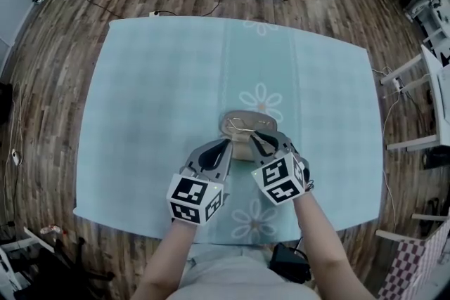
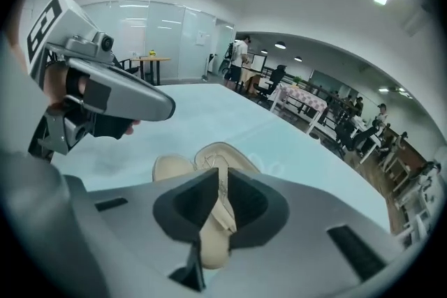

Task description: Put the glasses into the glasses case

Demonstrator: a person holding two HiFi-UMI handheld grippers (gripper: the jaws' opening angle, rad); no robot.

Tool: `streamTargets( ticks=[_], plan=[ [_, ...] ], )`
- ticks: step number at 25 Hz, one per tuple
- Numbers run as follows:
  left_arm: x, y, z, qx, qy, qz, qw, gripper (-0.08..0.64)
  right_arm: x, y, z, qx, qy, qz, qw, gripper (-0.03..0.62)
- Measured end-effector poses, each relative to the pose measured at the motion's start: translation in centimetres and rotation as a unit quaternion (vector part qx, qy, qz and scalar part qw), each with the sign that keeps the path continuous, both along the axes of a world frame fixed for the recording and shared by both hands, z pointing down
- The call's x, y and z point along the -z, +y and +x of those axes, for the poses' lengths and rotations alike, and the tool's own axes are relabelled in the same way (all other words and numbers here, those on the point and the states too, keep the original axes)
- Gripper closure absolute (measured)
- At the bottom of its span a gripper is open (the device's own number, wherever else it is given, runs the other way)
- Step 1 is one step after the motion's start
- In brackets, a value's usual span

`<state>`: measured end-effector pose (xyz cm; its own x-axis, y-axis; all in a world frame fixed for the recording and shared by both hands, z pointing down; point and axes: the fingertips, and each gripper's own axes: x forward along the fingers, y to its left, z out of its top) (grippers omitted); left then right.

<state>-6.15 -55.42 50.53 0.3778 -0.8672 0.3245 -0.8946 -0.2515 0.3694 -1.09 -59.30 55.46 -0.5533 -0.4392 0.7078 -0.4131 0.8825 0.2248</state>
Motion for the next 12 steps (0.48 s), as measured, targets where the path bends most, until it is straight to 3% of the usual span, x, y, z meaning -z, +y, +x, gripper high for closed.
streamTargets(
  ticks=[6, 12],
  plan=[
    [1.1, 1.6, 0.3, -0.005, -0.011, 0.013, 0.9998, 0.551, 1.7, 1.2, 0.5, -0.034, -0.045, 0.005, 0.998, 0.583],
    [2.0, 2.9, 0.4, -0.009, -0.019, 0.025, 0.9995, 0.551, 4.4, 2.8, 0.7, -0.041, -0.087, 0.031, 0.995, 0.586]
  ],
)
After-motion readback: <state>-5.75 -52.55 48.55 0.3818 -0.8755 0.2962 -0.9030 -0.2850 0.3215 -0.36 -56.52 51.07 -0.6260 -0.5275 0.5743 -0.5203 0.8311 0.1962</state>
